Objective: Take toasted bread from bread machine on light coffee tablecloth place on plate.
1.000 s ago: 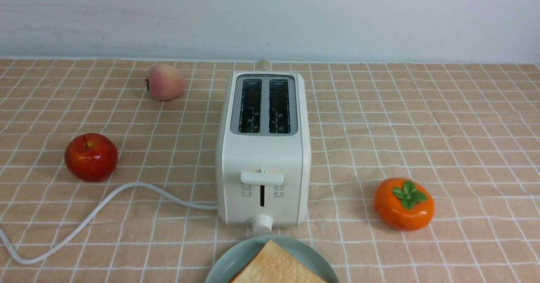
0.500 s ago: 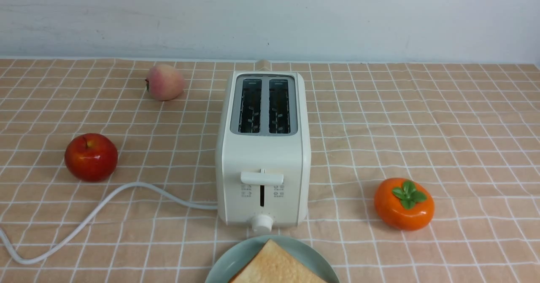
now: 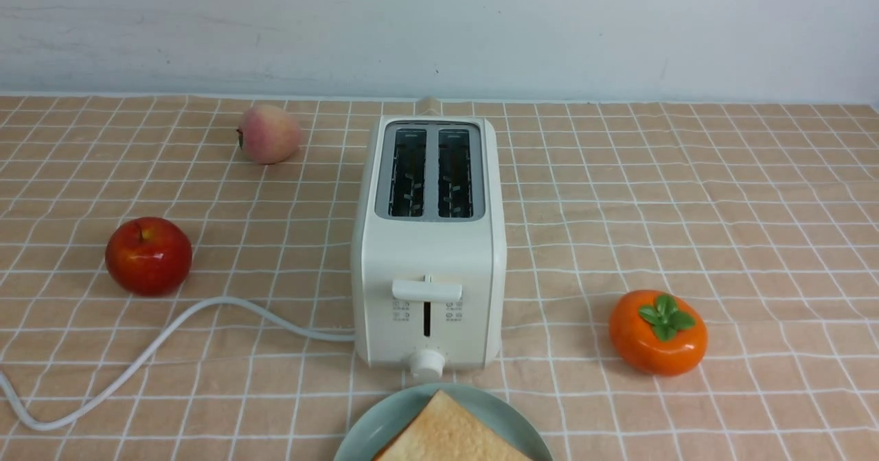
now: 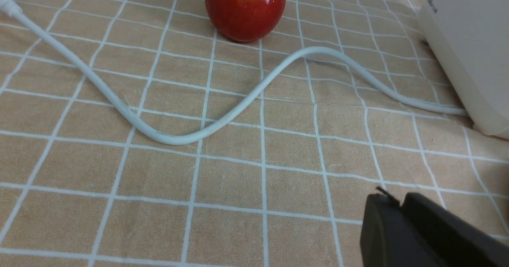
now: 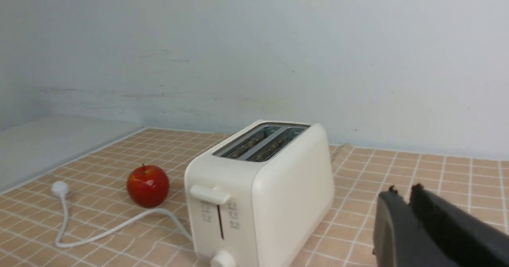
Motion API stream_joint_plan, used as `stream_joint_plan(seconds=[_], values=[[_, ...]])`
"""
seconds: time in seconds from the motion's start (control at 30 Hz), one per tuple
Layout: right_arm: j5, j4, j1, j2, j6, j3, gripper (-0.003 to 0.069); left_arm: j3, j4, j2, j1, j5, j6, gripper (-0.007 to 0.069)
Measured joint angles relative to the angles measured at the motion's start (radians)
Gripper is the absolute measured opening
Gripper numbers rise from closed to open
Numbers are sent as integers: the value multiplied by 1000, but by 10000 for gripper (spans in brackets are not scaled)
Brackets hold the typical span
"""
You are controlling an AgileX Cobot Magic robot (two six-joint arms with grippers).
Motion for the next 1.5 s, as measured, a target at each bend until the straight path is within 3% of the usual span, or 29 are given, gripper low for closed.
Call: stream_joint_plan(seconds=[0.13,0.37,0.57,0.67,0.83,1.5], values=[[0,117,0,0,-104,0,64,0,0,0,0,0,0,54],[11,132,-43,-1,-112,12,72,0,0,0,0,0,1,57],[12,132,-277,-1,-126,150,78,1,0,0,0,1,1,66],[45,129,-451,-1,-126,273,84,1,0,0,0,1,1,67],[124,126,-583,-1,-126,285,89,1,0,0,0,3,1,67],[126,124,-592,-1,-126,284,118,1,0,0,0,3,1,70]])
